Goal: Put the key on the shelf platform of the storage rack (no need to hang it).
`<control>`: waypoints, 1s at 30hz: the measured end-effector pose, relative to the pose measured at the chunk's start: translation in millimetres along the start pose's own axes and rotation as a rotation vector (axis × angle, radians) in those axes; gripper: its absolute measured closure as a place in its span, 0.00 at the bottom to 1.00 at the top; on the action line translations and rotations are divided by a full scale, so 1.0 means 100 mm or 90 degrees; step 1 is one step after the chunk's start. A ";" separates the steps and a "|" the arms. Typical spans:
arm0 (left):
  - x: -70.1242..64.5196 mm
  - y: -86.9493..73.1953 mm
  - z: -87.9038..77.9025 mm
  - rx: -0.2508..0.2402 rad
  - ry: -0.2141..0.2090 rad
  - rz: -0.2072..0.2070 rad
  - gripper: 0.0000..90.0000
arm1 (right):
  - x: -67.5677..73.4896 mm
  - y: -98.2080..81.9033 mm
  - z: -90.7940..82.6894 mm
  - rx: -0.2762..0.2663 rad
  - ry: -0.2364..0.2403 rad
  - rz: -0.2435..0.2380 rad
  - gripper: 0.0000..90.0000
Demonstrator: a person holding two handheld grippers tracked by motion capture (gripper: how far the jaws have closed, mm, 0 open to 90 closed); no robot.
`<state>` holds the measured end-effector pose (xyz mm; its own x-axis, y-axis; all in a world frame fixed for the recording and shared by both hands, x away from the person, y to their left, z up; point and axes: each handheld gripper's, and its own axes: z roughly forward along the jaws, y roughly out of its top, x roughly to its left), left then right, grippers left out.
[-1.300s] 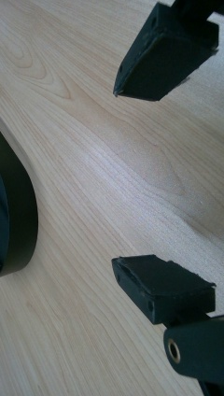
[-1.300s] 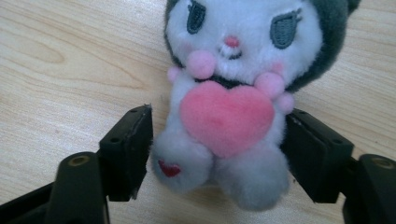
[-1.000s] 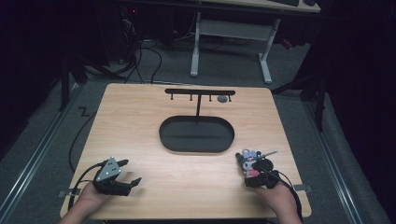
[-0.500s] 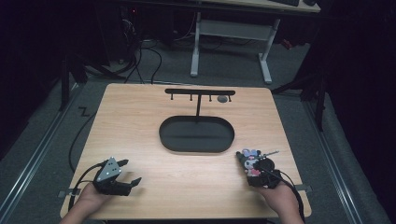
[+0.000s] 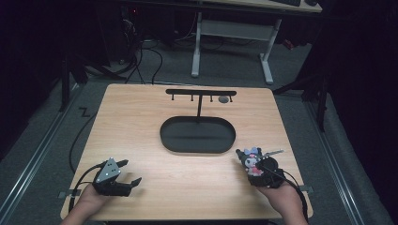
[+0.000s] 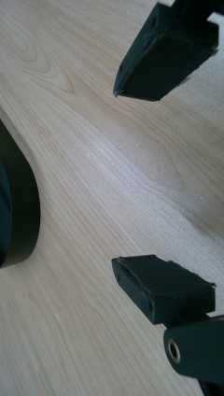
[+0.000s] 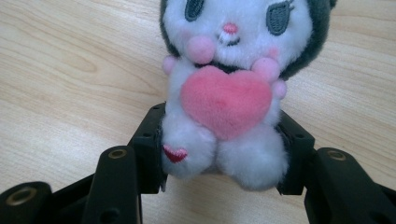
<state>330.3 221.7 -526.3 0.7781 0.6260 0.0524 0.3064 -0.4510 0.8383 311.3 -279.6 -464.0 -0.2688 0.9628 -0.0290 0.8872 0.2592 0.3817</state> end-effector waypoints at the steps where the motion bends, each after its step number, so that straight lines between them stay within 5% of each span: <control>1: 0.00 0.00 0.00 0.000 0.000 0.000 0.17 | 0.00 0.00 -0.01 0.002 -0.001 -0.004 0.53; 30: 0.01 0.00 0.00 0.001 0.003 -0.004 0.17 | 0.33 0.23 -0.04 -0.013 0.020 -0.055 0.53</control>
<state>331.2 222.1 -526.1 0.7735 0.6319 0.0494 0.3124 -0.4478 0.8378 320.9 -241.8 -452.3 -0.3554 0.9341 -0.0342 0.8523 0.3388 0.3985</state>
